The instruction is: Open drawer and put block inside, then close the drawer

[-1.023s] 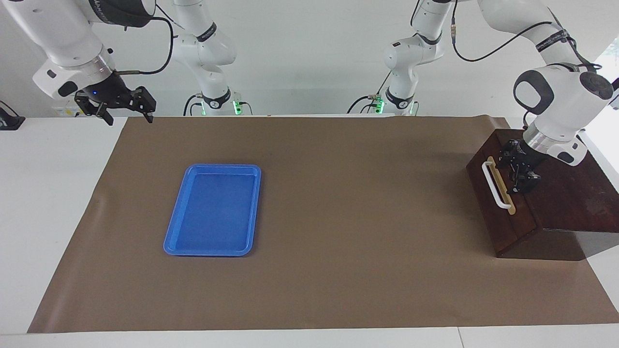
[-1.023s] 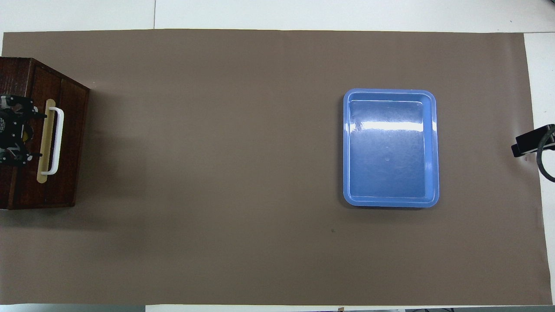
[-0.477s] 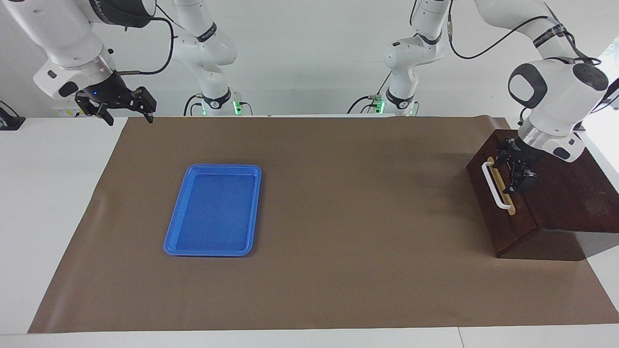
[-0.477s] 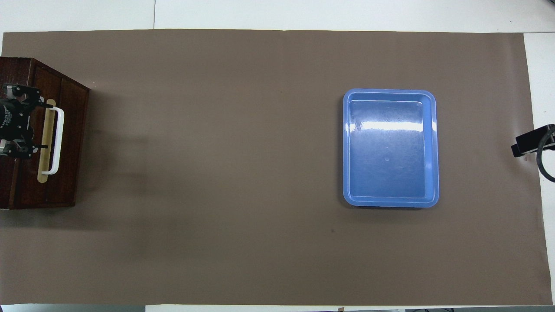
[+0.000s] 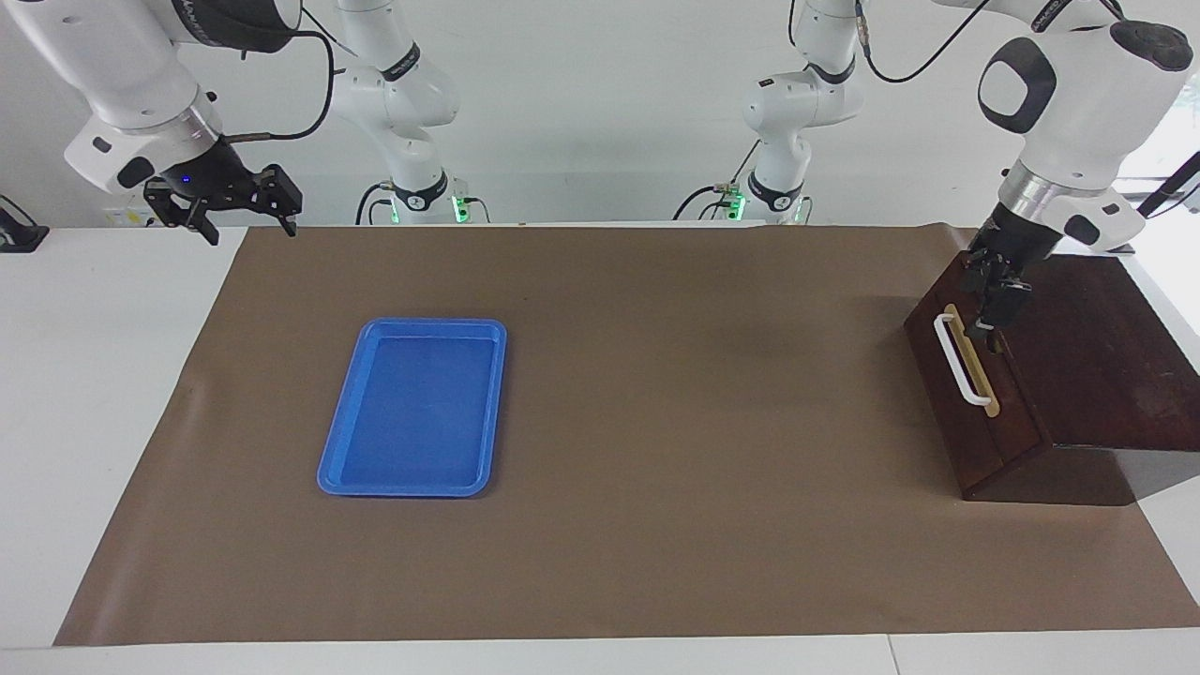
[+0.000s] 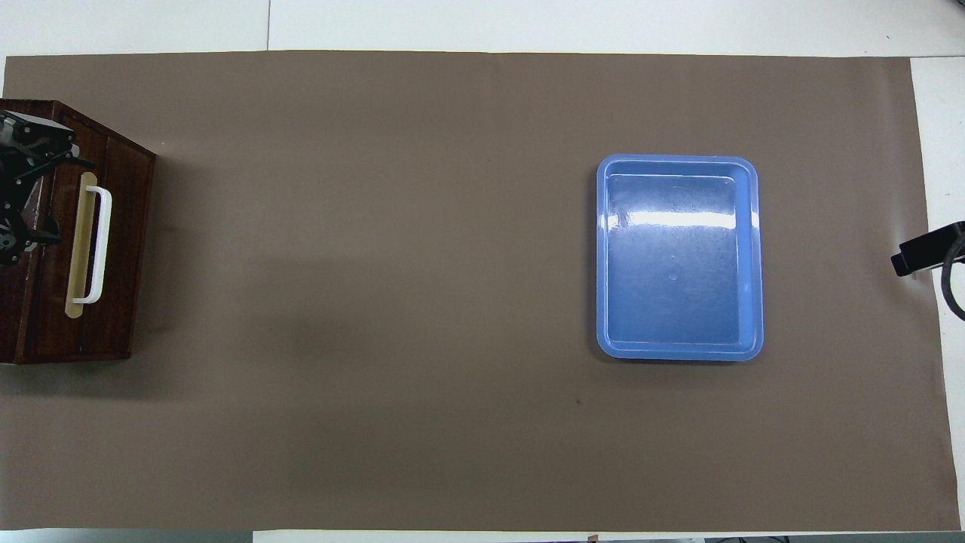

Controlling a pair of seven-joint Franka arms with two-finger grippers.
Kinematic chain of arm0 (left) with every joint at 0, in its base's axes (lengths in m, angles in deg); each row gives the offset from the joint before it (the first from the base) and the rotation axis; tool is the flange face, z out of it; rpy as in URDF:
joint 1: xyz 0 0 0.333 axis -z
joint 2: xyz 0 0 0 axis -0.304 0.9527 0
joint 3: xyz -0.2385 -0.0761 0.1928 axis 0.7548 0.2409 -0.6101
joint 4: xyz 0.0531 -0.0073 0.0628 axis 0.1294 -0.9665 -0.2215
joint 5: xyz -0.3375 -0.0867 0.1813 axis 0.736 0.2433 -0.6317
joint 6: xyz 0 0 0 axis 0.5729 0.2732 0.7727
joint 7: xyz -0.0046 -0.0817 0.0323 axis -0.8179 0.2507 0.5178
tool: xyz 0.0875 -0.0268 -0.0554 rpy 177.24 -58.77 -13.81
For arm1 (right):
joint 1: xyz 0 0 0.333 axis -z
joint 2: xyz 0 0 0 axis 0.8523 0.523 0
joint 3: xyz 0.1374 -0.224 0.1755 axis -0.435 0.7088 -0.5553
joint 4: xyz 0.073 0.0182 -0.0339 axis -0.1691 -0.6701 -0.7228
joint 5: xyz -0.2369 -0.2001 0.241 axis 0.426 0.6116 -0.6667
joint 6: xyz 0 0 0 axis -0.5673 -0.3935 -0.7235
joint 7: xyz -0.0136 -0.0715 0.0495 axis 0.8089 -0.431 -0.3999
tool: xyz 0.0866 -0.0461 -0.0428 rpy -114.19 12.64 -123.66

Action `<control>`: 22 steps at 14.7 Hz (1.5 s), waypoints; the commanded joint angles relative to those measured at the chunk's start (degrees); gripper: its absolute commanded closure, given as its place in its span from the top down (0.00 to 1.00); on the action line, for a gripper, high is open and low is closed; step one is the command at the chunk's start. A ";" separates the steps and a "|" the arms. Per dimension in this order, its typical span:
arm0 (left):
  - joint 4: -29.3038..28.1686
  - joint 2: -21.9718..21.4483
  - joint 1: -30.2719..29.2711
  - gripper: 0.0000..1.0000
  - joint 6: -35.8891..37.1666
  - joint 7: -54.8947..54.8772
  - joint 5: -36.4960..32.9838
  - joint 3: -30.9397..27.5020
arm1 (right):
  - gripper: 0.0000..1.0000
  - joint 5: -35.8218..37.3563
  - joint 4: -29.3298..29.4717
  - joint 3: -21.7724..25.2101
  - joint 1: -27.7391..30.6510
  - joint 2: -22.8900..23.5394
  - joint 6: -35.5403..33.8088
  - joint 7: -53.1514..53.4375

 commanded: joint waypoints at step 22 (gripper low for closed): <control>3.95 -1.27 2.93 1.00 14.16 -48.59 -0.82 1.46 | 1.00 0.15 0.57 -0.60 1.20 -0.01 0.07 -1.71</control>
